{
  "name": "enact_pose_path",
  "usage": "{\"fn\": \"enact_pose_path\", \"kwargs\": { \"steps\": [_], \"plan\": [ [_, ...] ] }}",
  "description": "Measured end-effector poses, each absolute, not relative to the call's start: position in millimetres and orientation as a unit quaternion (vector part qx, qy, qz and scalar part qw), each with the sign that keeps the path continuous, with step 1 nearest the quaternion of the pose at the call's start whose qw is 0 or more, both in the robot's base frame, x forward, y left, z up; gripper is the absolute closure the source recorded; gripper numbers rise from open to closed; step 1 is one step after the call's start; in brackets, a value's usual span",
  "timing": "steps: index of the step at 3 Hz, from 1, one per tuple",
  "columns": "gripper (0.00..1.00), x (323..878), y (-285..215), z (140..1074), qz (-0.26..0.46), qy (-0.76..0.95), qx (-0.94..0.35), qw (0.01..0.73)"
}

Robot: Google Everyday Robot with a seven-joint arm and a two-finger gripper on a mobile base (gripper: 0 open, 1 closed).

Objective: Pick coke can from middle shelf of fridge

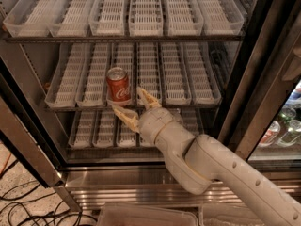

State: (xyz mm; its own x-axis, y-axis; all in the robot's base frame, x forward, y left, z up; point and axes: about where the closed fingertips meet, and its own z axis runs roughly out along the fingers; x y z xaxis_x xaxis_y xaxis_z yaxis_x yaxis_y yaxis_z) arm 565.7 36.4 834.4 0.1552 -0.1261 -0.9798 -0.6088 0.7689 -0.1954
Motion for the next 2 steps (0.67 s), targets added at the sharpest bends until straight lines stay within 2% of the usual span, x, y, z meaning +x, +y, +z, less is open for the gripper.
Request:
{"fn": "enact_pose_path", "kwargs": {
  "steps": [2],
  "plan": [
    [0.34, 592.4, 50.6, 838.5, 0.197, 0.618, -0.304, 0.697]
  ]
}}
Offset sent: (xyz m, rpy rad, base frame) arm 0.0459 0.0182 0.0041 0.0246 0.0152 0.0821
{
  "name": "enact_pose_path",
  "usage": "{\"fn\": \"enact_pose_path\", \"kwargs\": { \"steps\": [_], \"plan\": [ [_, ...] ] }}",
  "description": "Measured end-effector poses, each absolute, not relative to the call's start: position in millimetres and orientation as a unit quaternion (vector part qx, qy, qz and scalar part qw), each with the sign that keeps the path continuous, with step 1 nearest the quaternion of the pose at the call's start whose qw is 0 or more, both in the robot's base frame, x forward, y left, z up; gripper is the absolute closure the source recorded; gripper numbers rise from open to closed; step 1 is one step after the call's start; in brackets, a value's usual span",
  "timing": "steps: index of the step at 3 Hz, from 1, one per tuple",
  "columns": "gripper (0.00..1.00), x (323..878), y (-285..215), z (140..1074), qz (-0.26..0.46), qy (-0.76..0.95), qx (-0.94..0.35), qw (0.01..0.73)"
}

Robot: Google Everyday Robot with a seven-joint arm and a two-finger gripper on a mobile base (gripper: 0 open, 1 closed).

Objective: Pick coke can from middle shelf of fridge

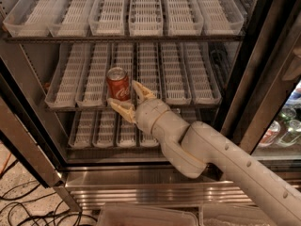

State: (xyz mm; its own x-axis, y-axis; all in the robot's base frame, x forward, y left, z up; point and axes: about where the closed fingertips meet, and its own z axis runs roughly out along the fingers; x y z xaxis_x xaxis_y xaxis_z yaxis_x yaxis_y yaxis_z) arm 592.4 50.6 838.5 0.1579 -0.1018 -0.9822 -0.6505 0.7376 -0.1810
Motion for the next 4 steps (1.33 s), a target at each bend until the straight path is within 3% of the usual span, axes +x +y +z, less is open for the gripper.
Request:
{"fn": "enact_pose_path", "kwargs": {
  "steps": [4],
  "plan": [
    [0.34, 637.8, 66.4, 829.2, 0.232, 0.626, -0.300, 0.681]
  ]
}}
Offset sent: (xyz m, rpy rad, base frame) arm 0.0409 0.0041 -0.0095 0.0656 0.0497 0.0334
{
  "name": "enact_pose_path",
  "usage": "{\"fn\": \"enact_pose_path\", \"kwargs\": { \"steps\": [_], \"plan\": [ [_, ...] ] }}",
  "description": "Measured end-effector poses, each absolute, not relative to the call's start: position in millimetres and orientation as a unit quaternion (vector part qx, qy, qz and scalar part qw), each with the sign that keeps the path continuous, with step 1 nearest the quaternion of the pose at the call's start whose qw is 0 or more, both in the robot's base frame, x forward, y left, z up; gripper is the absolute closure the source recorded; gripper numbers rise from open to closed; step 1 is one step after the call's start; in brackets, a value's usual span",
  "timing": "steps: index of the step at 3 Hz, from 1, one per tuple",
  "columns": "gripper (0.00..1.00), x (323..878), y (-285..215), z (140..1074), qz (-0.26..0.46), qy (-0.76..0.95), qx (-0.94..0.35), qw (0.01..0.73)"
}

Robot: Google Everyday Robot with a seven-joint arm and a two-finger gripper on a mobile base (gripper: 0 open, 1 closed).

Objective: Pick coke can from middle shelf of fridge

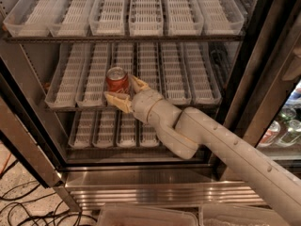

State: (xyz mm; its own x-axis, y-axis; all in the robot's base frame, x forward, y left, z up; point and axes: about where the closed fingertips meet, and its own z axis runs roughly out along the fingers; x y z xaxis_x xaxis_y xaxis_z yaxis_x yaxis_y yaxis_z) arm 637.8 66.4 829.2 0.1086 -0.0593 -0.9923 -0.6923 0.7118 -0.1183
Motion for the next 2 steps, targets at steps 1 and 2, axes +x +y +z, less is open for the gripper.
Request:
{"fn": "enact_pose_path", "kwargs": {
  "steps": [1, 2],
  "plan": [
    [0.42, 638.0, 68.5, 829.1, 0.234, 0.626, -0.302, 0.680],
    [0.61, 638.0, 68.5, 829.1, 0.234, 0.626, -0.302, 0.680]
  ]
}}
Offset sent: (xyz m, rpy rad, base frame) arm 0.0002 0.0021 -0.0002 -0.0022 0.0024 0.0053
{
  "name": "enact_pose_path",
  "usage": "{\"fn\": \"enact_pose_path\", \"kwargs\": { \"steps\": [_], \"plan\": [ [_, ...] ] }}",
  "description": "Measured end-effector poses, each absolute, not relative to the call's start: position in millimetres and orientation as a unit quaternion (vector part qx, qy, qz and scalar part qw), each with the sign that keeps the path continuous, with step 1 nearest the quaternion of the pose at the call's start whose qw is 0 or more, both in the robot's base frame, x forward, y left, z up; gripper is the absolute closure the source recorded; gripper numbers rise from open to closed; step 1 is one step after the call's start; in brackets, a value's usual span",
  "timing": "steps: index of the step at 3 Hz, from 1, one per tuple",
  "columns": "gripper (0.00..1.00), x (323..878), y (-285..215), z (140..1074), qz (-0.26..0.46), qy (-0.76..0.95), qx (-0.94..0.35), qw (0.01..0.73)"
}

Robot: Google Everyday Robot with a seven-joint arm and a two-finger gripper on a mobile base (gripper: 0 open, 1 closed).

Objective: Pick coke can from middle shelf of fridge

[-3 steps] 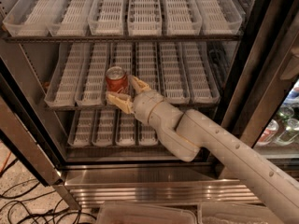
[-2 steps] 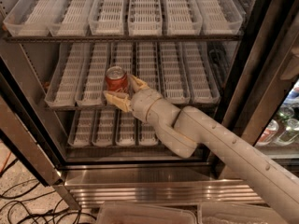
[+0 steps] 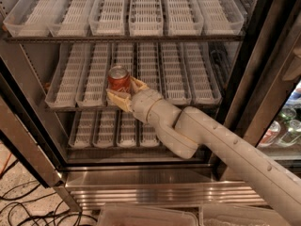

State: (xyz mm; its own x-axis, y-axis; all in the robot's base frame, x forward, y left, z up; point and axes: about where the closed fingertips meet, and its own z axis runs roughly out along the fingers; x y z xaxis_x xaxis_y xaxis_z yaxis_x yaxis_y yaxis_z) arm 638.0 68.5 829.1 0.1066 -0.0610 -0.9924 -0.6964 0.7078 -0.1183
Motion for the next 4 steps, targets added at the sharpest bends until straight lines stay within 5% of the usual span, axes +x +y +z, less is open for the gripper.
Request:
{"fn": "enact_pose_path", "kwargs": {
  "steps": [2, 4],
  "plan": [
    [1.00, 637.9, 68.6, 829.1, 0.234, 0.626, -0.302, 0.680],
    [1.00, 619.0, 88.3, 859.1, 0.231, 0.595, -0.339, 0.691]
  ]
}}
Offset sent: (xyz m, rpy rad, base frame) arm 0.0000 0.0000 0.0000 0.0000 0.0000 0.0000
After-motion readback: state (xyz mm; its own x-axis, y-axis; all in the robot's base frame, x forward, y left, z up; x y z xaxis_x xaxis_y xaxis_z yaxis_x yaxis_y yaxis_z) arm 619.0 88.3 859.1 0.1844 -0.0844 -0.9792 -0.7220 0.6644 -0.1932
